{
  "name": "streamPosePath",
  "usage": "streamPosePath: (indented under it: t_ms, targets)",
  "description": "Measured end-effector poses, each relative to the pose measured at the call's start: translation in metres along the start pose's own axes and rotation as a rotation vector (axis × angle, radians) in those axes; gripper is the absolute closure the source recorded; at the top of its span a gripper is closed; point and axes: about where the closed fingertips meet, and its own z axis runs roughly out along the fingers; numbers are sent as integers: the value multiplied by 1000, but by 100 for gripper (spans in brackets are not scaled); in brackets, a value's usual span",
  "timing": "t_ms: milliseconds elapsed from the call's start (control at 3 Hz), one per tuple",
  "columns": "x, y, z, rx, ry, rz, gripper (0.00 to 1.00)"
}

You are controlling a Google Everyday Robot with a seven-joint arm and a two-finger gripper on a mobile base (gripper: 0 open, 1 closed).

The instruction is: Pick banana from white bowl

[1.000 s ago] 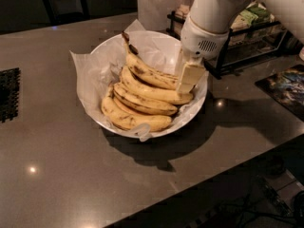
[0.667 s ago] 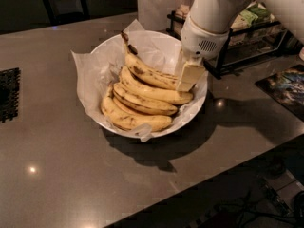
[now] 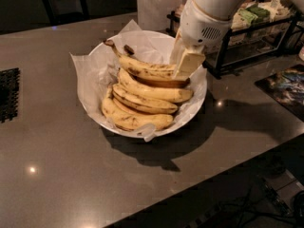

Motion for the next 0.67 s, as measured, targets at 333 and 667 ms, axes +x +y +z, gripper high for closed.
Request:
streamPosePath:
  t_ms: [333,667]
  targets:
    - [-25,8,-28,53,-53,-86,100]
    - [-52,27,-59,123,-93,-179,100]
